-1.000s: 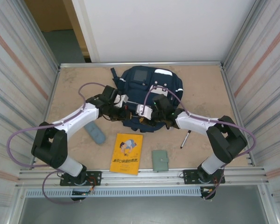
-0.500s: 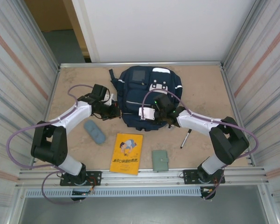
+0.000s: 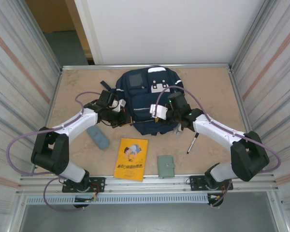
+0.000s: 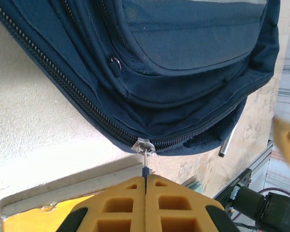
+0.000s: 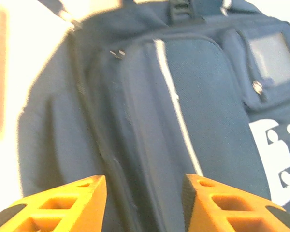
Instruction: Pack books, pencil case, and school supplies into a backpack
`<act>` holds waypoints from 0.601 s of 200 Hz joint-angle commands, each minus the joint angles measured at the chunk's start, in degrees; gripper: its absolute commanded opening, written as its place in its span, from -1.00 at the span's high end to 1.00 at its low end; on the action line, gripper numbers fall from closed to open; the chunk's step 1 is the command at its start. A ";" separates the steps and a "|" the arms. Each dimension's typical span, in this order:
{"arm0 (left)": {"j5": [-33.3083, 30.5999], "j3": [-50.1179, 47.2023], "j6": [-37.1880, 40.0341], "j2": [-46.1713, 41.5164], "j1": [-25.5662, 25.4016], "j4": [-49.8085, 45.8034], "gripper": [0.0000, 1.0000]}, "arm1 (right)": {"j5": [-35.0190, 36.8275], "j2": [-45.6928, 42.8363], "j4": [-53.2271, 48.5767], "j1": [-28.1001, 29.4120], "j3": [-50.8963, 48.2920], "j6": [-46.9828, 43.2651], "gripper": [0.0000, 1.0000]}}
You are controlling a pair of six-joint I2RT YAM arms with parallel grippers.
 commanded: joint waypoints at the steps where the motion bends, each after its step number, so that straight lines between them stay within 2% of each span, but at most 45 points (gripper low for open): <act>1: 0.55 -0.29 -0.93 -0.54 -0.53 2.12 1.00 | -6.32 2.86 -3.30 3.58 3.68 2.49 0.02; 25: 0.26 -0.32 -0.49 0.12 -1.14 1.96 1.00 | -11.52 8.32 -4.96 3.27 8.69 7.92 -0.04; 53: -0.90 -0.77 0.66 0.22 -1.43 2.03 1.00 | -10.23 15.69 -9.56 4.17 13.99 8.70 -0.10; 84: -1.78 -1.33 2.33 -0.34 -1.36 1.59 1.00 | -9.36 22.06 -14.59 4.72 18.37 8.76 -0.02; 94: -2.03 -1.36 2.71 -0.43 -1.10 1.33 1.00 | -9.53 23.47 -16.47 4.77 19.35 8.70 0.09; 114: -1.79 -1.68 2.58 -0.60 0.39 1.26 1.00 | -9.38 24.28 -19.06 4.76 20.43 7.73 0.63; 120: -2.00 -1.94 2.58 -0.69 1.02 1.35 1.00 | -9.51 24.09 -19.60 4.63 20.46 7.30 0.73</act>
